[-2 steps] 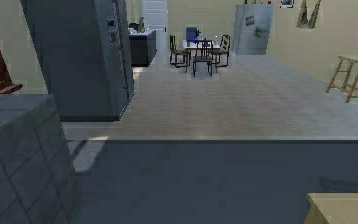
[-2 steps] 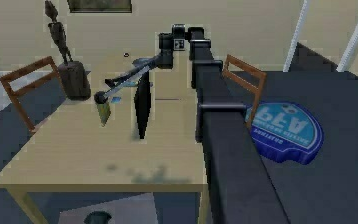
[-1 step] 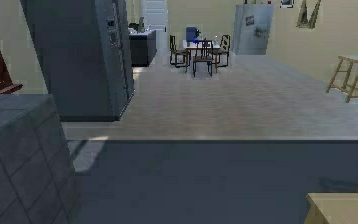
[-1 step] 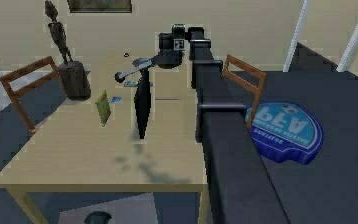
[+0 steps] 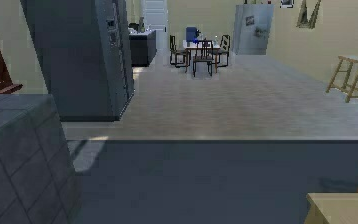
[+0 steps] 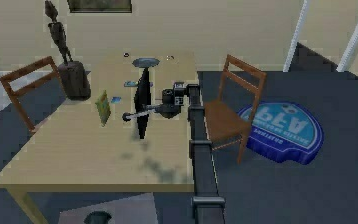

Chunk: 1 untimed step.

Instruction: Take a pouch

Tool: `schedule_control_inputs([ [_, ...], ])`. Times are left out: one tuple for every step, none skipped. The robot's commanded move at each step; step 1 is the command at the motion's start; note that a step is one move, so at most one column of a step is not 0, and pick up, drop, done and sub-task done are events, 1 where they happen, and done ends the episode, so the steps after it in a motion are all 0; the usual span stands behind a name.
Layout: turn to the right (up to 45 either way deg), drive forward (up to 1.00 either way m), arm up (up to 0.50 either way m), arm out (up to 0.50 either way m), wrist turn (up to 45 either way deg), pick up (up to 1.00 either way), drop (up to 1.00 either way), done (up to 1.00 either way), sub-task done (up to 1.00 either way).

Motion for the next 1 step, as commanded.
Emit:
schedule_control_inputs([
  [0.0,0.0,0.0,0.0,0.0,1.0,0.0,0.0,0.0],
])
